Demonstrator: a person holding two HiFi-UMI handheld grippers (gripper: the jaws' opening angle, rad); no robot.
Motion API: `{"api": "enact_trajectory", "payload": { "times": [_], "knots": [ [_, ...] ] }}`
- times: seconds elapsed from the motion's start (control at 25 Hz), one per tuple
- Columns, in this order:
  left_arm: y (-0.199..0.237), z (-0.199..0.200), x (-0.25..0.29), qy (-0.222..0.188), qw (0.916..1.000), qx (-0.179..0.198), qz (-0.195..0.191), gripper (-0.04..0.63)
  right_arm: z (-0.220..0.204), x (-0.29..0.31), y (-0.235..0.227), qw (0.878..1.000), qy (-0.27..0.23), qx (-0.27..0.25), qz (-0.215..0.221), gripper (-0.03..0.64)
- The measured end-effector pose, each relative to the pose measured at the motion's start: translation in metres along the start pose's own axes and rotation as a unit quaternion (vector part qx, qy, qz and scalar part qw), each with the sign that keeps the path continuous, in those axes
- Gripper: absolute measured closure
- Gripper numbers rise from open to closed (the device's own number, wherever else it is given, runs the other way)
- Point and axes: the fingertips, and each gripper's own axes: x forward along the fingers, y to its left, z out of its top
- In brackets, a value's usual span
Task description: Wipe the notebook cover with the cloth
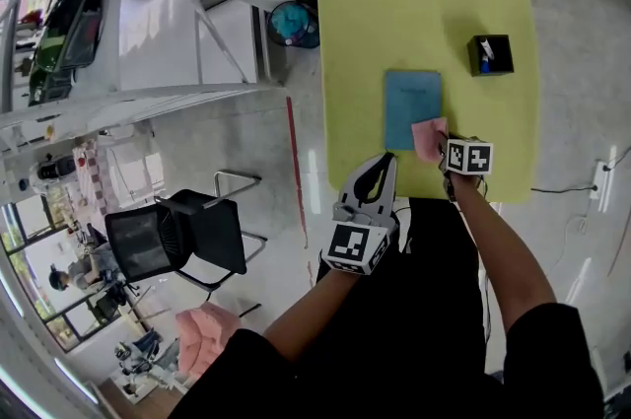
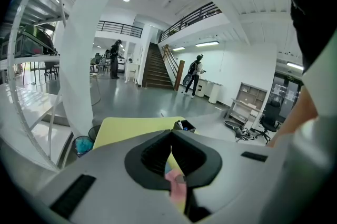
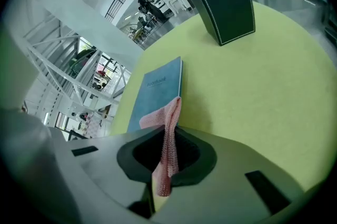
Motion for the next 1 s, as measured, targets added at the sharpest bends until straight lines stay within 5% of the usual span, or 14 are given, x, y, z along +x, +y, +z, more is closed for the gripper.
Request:
{"api": "enact_trajectory", "payload": {
  "times": [0.28, 0.48, 0.68, 1.0],
  "knots": [
    [-0.017, -0.009, -0.036, -0.026, 0.999, -0.011, -0.034, 0.58, -0.007, -0.061, 0.037, 0.994, -0.1, -0.014, 0.046, 0.58],
    [-0.021, -0.028, -0.109, -0.017, 0.998, -0.017, -0.058, 0.58, -0.029, -0.126, 0.122, 0.978, -0.192, -0.062, 0.046, 0.579],
    [-0.034, -0.034, -0.195, -0.046, 0.995, 0.008, -0.088, 0.58, -0.087, -0.209, 0.201, 0.959, -0.277, -0.056, 0.034, 0.578],
    [-0.046, -0.045, -0.331, -0.091, 0.9936, -0.001, -0.067, 0.58, -0.204, -0.316, 0.313, 0.933, -0.344, -0.091, 0.044, 0.578]
  ]
}}
